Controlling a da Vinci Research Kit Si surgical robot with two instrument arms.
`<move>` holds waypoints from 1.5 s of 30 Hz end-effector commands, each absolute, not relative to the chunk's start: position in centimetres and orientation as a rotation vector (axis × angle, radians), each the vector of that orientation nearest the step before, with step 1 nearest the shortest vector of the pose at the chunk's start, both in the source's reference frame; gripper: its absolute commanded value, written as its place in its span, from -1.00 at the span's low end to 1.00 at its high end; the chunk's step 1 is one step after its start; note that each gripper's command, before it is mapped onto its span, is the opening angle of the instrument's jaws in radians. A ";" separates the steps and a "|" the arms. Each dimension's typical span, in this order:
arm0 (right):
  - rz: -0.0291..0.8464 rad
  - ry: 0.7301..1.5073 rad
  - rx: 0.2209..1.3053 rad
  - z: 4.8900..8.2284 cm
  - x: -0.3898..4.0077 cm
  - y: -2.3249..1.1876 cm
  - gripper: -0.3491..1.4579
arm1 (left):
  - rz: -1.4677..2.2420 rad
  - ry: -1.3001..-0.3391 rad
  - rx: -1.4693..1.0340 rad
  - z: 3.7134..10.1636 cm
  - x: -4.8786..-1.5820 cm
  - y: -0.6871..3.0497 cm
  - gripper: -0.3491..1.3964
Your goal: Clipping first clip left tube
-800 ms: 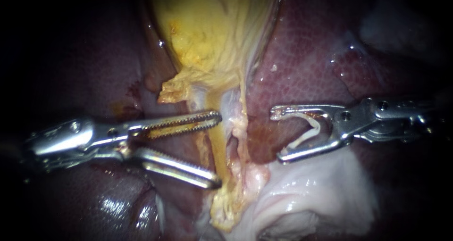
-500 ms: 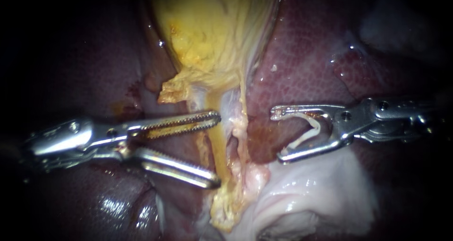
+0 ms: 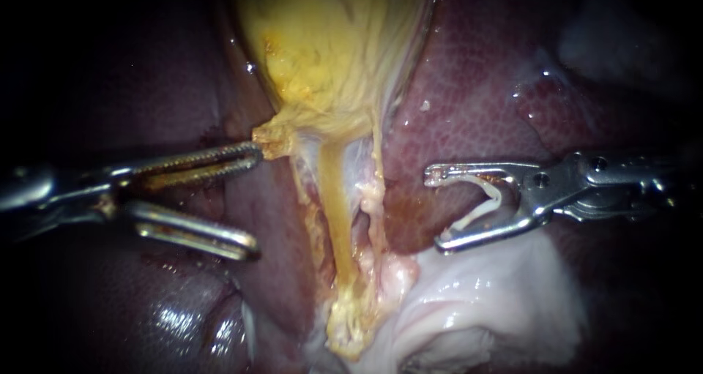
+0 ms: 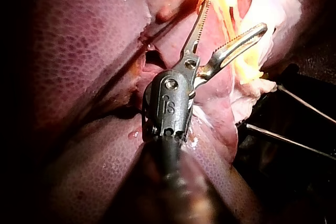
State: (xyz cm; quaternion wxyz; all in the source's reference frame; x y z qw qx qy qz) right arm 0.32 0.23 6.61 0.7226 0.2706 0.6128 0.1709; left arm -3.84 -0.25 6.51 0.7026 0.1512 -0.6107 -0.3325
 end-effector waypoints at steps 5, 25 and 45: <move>0.378 1.353 0.597 6.60 0.33 0.23 0.05 | -0.753 -1.355 0.319 6.65 -3.87 -0.13 0.10; 0.379 1.354 0.596 6.61 0.35 0.24 0.05 | -0.800 -1.312 0.356 6.85 -4.16 -0.06 -1.00; 0.376 1.358 0.587 6.70 0.45 0.15 0.05 | -0.853 -1.306 0.309 6.31 -3.40 0.12 -1.00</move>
